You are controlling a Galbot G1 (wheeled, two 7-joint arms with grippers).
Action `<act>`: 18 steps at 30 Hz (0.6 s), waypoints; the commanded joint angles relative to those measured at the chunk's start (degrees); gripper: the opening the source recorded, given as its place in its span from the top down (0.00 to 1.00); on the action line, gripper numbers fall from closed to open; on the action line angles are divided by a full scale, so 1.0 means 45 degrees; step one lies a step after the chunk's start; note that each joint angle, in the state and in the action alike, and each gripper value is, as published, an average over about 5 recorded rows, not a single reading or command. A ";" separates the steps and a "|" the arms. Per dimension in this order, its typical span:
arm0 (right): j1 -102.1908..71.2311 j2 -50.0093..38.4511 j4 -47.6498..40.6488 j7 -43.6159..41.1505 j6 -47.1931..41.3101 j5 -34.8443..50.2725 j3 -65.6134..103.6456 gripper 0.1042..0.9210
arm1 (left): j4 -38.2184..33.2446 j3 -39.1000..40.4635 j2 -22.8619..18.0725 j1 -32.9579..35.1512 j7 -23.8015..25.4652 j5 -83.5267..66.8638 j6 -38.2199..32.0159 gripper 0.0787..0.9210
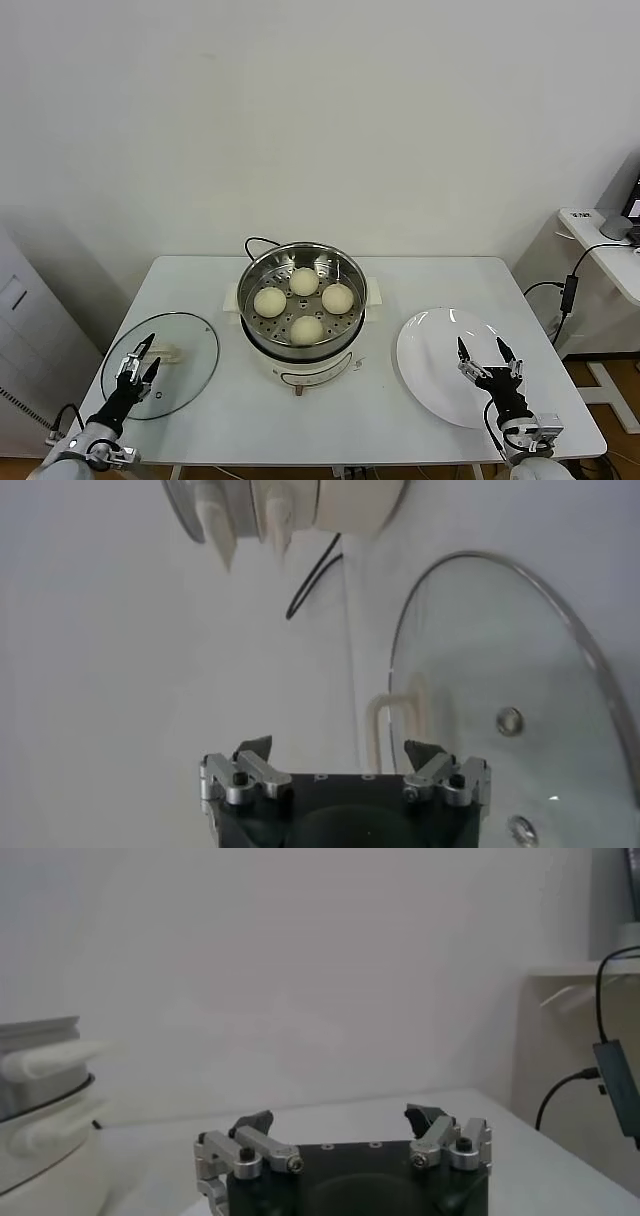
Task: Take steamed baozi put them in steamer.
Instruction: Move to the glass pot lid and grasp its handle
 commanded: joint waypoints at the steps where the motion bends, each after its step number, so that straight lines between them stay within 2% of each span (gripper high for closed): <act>1: -0.0042 0.0007 0.0012 -0.0109 0.0049 -0.0017 0.0022 0.12 | 0.0856 -0.0039 -0.0281 -0.0765 0.0277 0.0714 -0.0007 0.12; 18: -0.0134 0.0034 0.0006 -0.0248 0.0153 -0.0058 0.0139 0.12 | 0.1371 0.0170 -0.0601 -0.1645 0.0645 0.0002 0.0319 0.13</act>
